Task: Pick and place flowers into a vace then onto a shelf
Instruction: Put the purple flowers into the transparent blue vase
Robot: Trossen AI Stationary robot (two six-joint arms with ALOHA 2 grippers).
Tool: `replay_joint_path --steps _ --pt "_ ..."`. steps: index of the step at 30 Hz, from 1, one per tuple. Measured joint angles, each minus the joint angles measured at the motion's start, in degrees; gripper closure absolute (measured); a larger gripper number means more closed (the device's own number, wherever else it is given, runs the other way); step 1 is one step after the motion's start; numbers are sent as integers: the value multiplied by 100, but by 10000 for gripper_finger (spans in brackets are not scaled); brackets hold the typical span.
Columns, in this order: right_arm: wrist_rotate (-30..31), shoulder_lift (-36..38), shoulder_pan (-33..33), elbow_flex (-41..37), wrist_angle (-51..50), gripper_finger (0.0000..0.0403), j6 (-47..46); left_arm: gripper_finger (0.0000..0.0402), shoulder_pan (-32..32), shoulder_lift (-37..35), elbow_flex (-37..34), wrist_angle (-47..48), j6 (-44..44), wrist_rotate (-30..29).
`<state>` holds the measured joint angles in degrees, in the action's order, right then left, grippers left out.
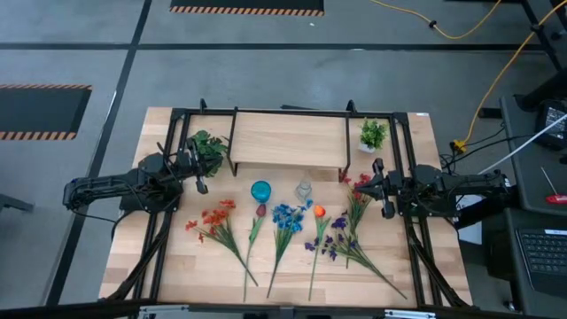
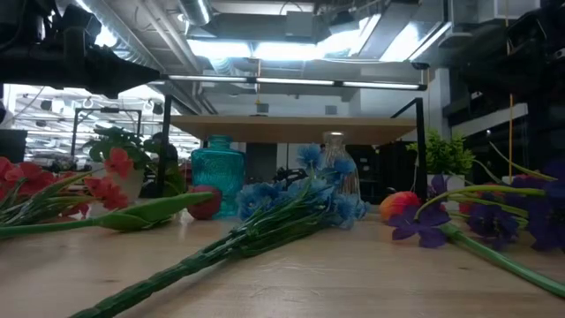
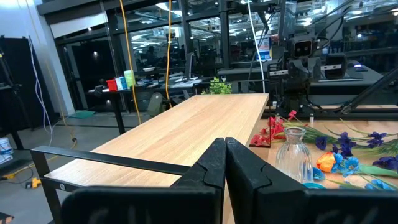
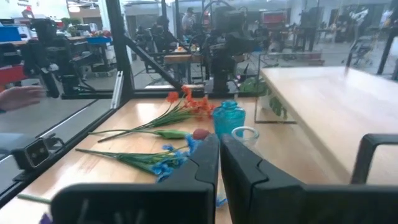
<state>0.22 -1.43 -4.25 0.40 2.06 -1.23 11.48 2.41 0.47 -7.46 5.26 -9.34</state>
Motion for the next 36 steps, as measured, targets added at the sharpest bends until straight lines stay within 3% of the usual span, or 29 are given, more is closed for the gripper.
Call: replay_joint_path --steps 13,36 --pt "16 0 0 -1 508 382 136 398 -1 -1 0 1 0 0" --pt "23 0 0 0 491 382 155 398 -1 -1 0 -1 -105 2"
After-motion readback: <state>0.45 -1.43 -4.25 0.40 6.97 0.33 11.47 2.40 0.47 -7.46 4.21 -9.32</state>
